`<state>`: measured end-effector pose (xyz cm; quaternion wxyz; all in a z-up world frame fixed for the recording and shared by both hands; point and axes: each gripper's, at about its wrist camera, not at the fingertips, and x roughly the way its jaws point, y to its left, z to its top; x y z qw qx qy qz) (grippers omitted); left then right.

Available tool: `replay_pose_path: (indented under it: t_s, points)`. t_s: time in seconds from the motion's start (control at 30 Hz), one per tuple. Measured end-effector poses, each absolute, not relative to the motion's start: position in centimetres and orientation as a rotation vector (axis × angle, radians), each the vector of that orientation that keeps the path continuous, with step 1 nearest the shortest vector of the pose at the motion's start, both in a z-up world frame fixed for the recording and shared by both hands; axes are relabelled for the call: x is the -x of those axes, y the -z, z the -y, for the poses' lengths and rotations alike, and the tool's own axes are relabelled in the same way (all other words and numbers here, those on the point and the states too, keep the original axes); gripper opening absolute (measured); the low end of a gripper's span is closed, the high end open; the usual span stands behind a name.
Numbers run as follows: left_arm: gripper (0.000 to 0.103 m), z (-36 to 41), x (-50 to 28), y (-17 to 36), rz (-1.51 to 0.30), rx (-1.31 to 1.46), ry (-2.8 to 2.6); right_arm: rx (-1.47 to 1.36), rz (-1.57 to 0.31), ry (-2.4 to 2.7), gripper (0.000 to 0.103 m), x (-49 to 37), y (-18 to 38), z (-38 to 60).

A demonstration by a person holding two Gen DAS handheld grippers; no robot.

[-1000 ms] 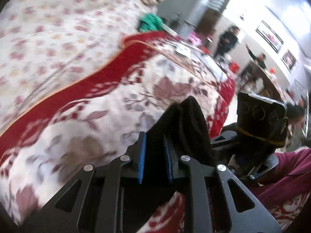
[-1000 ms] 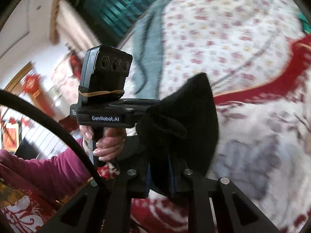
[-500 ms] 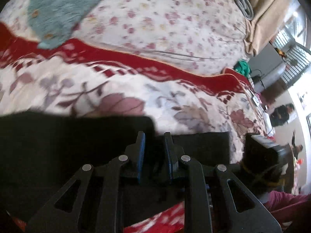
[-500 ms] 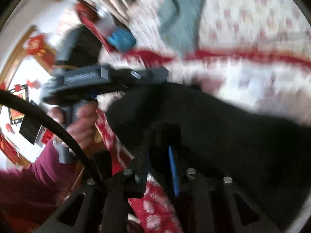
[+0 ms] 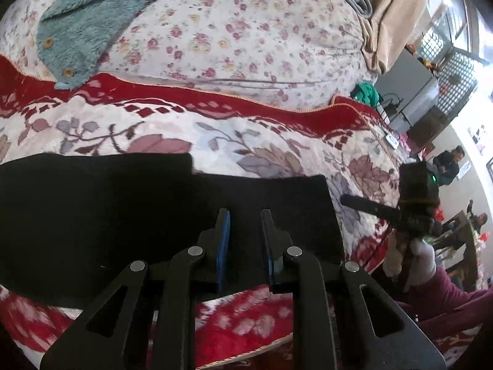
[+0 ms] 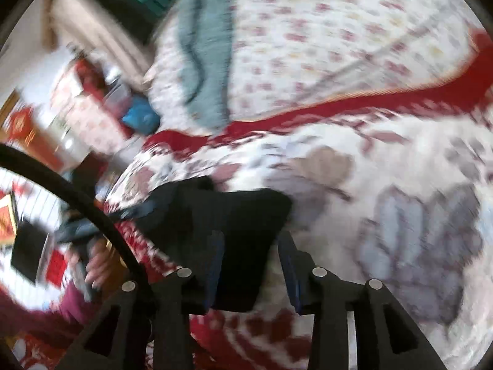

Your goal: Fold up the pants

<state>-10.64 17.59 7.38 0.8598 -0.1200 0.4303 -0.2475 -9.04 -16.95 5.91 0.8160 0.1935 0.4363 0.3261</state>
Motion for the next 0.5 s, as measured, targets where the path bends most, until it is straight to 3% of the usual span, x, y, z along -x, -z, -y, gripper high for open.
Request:
replay_pose_path:
  t_s: [0.07, 0.2, 0.27, 0.37, 0.47, 0.5]
  points:
    - [0.017, -16.5, 10.8, -6.6, -0.929, 0.246, 0.517, -0.468, -0.949, -0.702, 0.05, 8.1, -5.1, 17.1]
    - [0.017, -15.5, 10.9, -4.6, -0.997, 0.212, 0.432, -0.524, -1.025, -0.804, 0.05, 6.7, -3.5, 14.7]
    - [0.017, -15.5, 10.9, -3.3, -1.048, 0.193, 0.371, -0.434, -1.027, -0.788, 0.033, 6.6, -3.9, 13.3]
    - [0.017, -15.7, 11.3, -2.6, -1.055, 0.213, 0.366, -0.272, -0.977, -0.787, 0.029, 7.7, -6.3, 11.8]
    - [0.017, -15.7, 11.3, -2.3, -1.044, 0.227, 0.368, -0.12, -1.055, -0.658, 0.029, 7.1, -5.0, 11.0]
    - [0.017, -15.8, 11.2, -2.0, -1.042, 0.242, 0.362, -0.123, -1.057, -0.639, 0.034, 6.8, -4.1, 11.1]
